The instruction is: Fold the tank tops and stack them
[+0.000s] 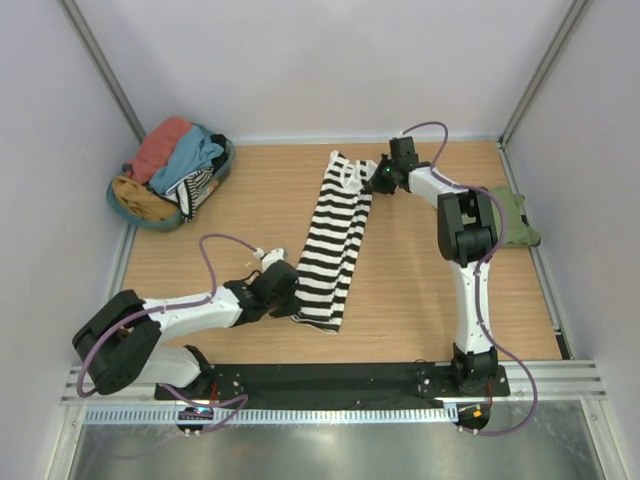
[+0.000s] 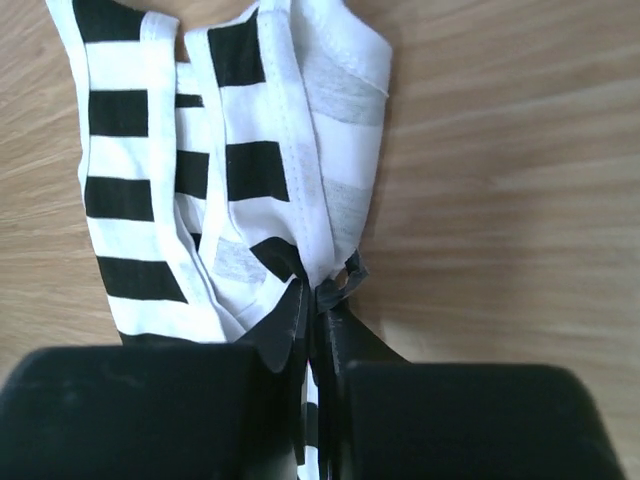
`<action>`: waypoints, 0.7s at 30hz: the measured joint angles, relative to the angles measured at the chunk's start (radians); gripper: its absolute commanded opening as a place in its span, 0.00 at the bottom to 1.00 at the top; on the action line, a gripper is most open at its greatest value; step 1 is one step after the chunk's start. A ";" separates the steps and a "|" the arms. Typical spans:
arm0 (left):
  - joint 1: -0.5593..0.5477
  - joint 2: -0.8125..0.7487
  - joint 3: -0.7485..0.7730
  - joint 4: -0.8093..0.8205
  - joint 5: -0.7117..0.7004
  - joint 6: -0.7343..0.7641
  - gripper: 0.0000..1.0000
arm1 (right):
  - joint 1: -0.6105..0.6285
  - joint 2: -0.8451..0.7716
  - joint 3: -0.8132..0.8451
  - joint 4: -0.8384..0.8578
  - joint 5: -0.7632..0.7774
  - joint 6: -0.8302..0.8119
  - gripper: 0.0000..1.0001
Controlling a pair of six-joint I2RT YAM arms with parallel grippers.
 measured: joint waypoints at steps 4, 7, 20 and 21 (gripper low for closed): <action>-0.127 0.023 -0.002 0.048 -0.024 -0.072 0.00 | -0.007 0.063 0.088 -0.005 -0.073 0.014 0.04; -0.206 0.050 0.003 0.087 -0.054 -0.131 0.23 | -0.012 0.106 0.159 -0.034 -0.123 0.016 0.27; -0.296 0.000 -0.024 0.122 -0.126 -0.276 0.64 | -0.031 -0.018 0.017 -0.033 -0.124 -0.031 0.64; -0.296 0.001 -0.024 0.120 -0.126 -0.274 0.58 | -0.031 -0.065 -0.052 -0.032 -0.119 -0.034 0.64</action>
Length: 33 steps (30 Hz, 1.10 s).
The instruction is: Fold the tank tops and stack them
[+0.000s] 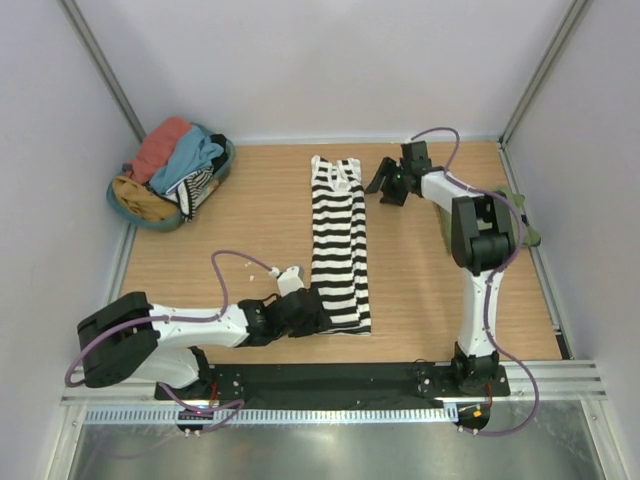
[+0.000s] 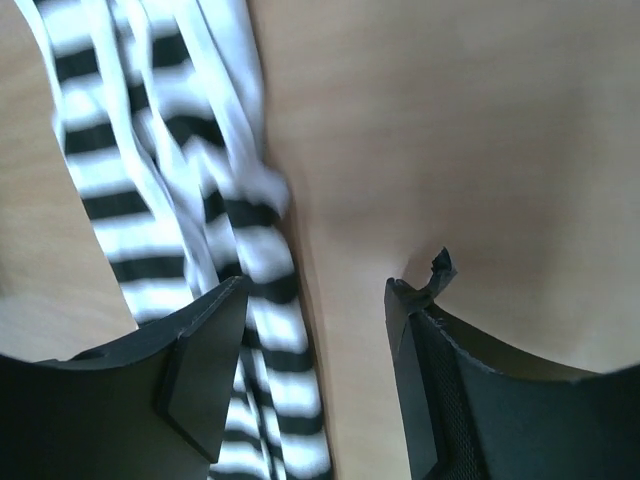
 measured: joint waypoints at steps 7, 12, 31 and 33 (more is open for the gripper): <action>0.000 0.013 0.013 -0.042 -0.006 0.020 0.50 | 0.025 -0.442 -0.579 0.067 0.021 0.004 0.64; 0.004 -0.006 0.013 -0.071 -0.006 0.032 0.58 | 0.125 -0.678 -0.842 0.048 0.046 0.003 0.64; 0.121 -0.089 -0.003 -0.220 0.055 0.158 0.43 | 0.405 -1.091 -1.247 -0.033 0.056 0.085 0.59; 0.121 -0.080 -0.003 -0.198 0.071 0.158 0.44 | 0.417 -1.110 -1.264 -0.028 0.047 0.100 0.59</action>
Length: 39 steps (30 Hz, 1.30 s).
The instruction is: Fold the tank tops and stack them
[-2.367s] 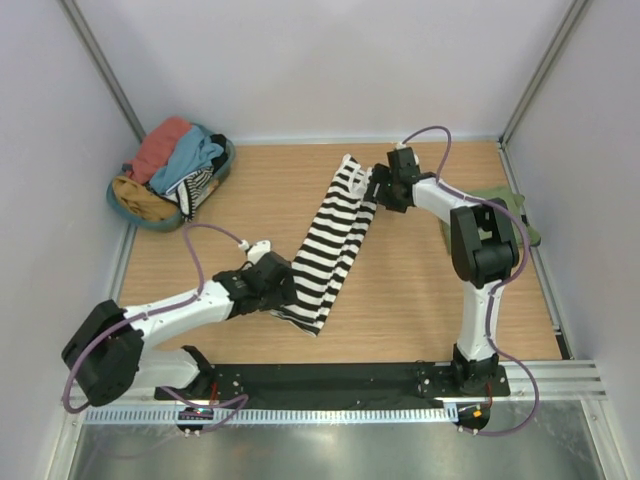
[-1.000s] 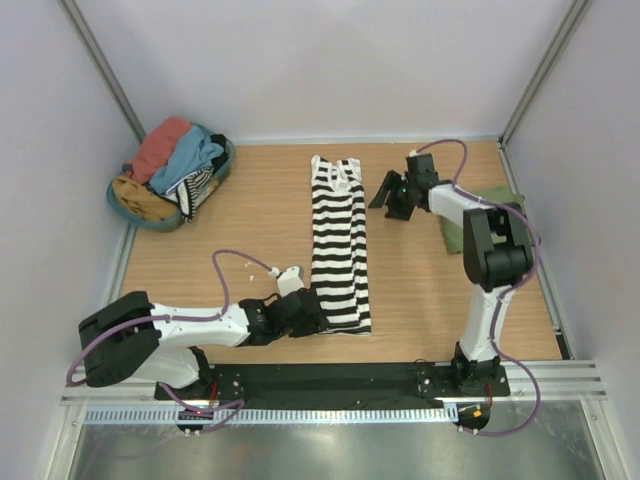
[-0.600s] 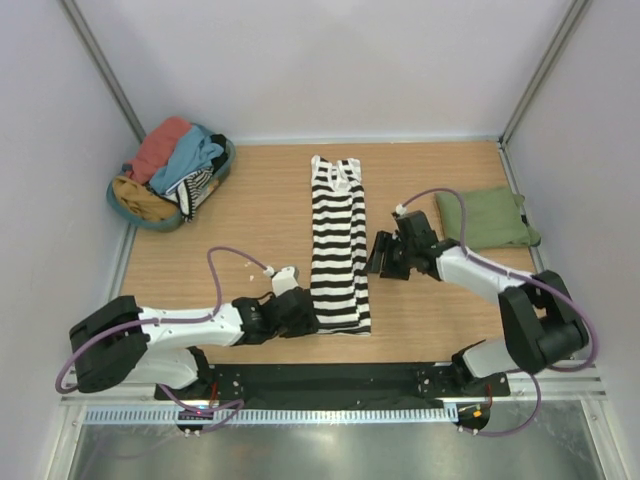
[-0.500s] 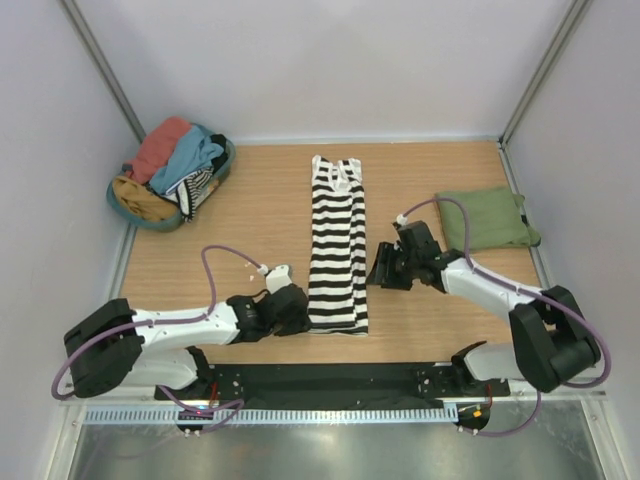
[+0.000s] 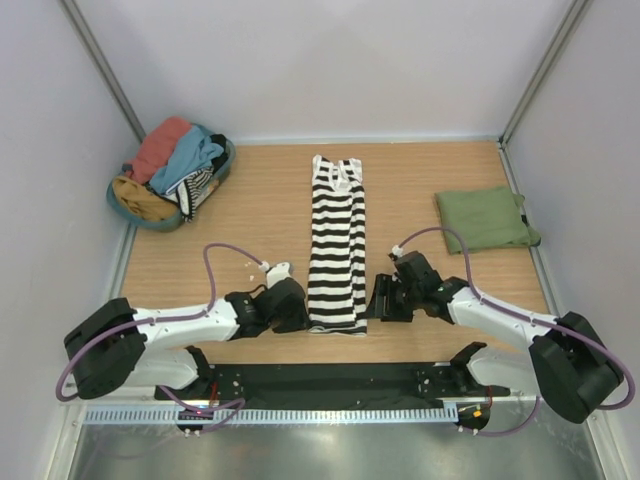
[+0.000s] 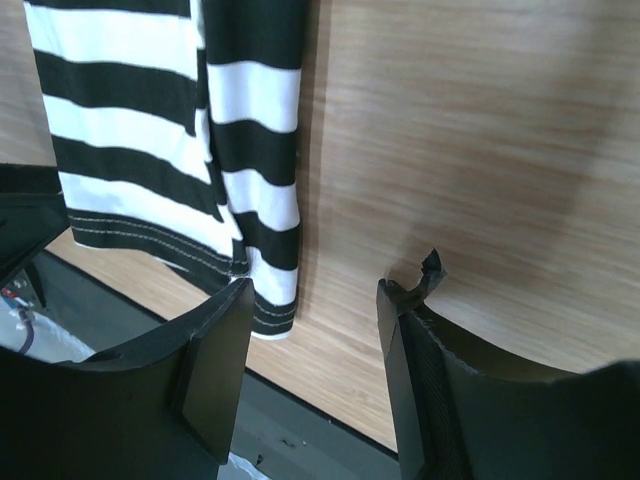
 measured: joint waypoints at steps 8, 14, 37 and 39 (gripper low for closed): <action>0.001 0.022 0.000 0.047 0.036 -0.005 0.40 | 0.038 -0.031 -0.035 0.013 -0.030 0.037 0.53; 0.001 -0.011 0.002 -0.035 -0.010 -0.026 0.41 | 0.078 -0.019 -0.039 0.026 -0.028 0.062 0.45; 0.001 0.030 0.016 0.042 0.040 -0.033 0.48 | 0.153 0.034 -0.040 0.064 -0.007 0.103 0.03; 0.001 0.005 0.006 0.038 0.037 -0.035 0.47 | 0.154 0.032 -0.040 0.061 -0.005 0.103 0.03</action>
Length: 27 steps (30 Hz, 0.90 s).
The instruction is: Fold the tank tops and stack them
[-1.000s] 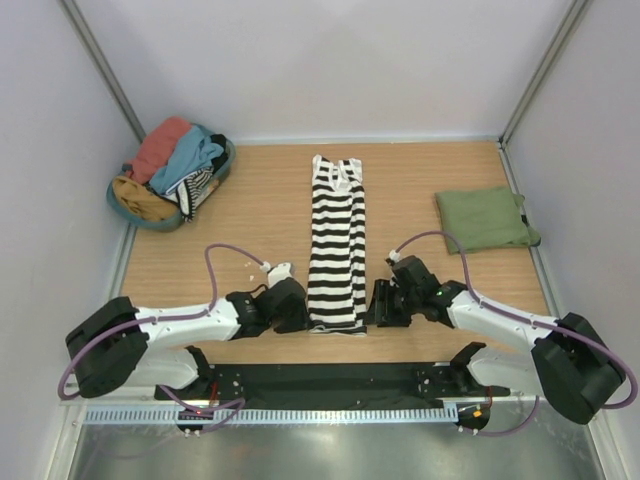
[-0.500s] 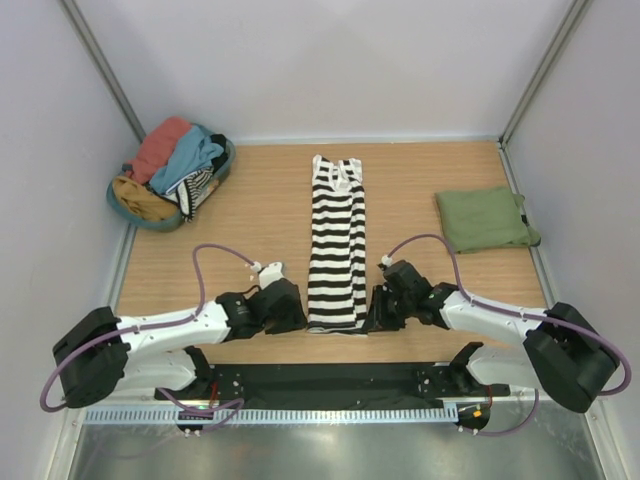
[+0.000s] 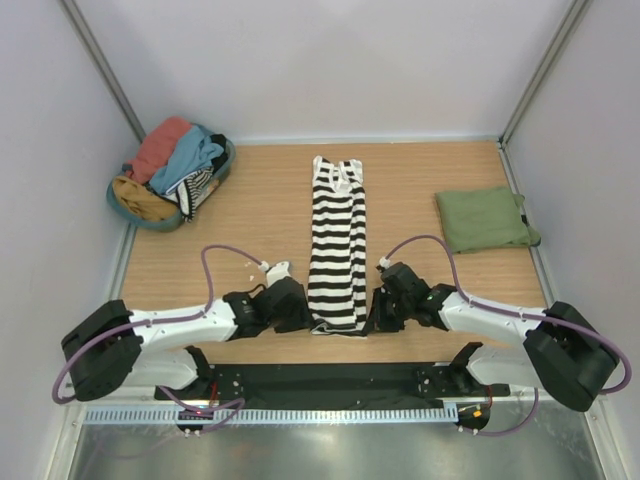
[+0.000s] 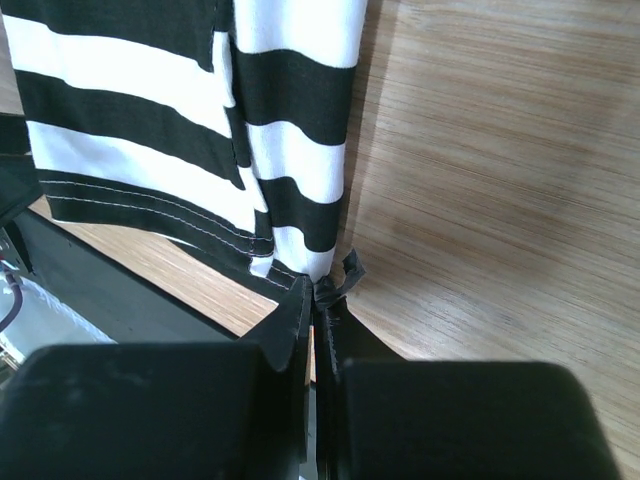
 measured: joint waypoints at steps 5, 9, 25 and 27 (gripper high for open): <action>0.000 -0.116 -0.011 -0.037 -0.036 -0.019 0.40 | 0.002 -0.007 0.000 -0.010 0.008 0.000 0.03; 0.000 -0.163 -0.011 -0.043 -0.051 -0.021 0.51 | 0.004 -0.008 0.000 -0.012 0.012 0.000 0.03; -0.010 0.024 -0.010 0.031 0.013 -0.023 0.24 | 0.004 -0.006 0.000 -0.013 0.013 0.004 0.01; -0.014 0.035 -0.009 0.040 0.019 -0.022 0.03 | 0.005 -0.007 0.000 -0.013 0.013 0.004 0.01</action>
